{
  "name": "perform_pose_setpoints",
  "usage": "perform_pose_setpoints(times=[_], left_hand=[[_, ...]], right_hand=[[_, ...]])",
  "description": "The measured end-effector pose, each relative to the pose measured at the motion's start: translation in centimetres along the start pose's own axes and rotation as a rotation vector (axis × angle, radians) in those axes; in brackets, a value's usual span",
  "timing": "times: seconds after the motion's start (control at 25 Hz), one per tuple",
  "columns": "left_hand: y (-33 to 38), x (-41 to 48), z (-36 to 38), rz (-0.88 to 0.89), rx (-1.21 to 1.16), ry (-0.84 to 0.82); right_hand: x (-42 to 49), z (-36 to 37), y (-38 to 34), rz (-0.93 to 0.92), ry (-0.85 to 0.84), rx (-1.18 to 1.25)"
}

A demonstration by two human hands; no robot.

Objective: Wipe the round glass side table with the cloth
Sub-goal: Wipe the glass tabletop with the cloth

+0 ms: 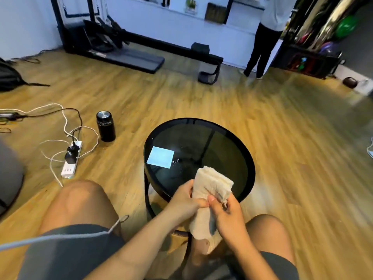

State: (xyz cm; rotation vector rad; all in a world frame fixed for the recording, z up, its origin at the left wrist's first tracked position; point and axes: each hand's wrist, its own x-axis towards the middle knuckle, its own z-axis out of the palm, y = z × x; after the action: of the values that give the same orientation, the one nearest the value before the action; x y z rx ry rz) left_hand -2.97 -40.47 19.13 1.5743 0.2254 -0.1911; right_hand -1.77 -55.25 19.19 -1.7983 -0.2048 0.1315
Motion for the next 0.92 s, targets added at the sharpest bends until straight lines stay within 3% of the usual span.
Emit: perform_pose_setpoints(times=[0.56, 0.92], left_hand=[[-0.4, 3.3, -3.7, 0.022, -0.004, 0.076], [0.1, 6.7, -1.4, 0.026, -0.007, -0.018]], right_hand=[[4.6, 4.0, 1.4, 0.037, 0.067, 0.188], [6.2, 0.9, 2.2, 0.091, 0.14, 0.221]])
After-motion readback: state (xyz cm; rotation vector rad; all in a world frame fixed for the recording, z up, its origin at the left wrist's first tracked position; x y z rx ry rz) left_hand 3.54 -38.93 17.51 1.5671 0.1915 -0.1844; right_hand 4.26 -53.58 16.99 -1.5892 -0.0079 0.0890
